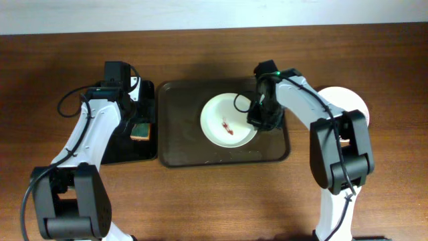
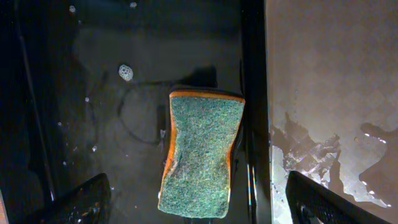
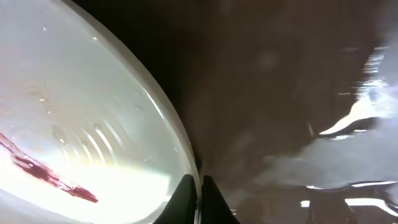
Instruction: Clean dirty plates on tray and stack at the side
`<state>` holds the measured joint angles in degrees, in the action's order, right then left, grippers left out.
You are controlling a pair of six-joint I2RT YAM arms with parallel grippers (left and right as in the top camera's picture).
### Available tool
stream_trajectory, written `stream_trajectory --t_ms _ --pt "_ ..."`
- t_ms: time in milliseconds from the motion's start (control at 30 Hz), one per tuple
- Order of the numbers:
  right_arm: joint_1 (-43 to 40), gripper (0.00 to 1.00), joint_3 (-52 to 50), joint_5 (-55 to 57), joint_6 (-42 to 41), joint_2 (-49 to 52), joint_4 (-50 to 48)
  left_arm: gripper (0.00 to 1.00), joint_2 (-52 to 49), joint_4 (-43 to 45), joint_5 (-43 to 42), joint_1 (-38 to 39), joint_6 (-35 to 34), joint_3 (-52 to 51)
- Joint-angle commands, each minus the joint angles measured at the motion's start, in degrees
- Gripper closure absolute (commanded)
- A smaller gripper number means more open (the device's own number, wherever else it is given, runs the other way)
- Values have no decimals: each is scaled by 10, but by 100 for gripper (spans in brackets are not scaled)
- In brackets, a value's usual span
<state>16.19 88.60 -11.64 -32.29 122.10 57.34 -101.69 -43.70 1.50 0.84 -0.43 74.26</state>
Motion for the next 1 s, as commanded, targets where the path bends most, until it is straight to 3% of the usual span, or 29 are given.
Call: stream_trajectory --t_ms 0,967 --pt "23 96 -3 7 3 7 -7 12 4 -1 -7 3 0 0" --pt "29 96 -3 7 3 7 -3 34 3 207 -7 3 0 -162"
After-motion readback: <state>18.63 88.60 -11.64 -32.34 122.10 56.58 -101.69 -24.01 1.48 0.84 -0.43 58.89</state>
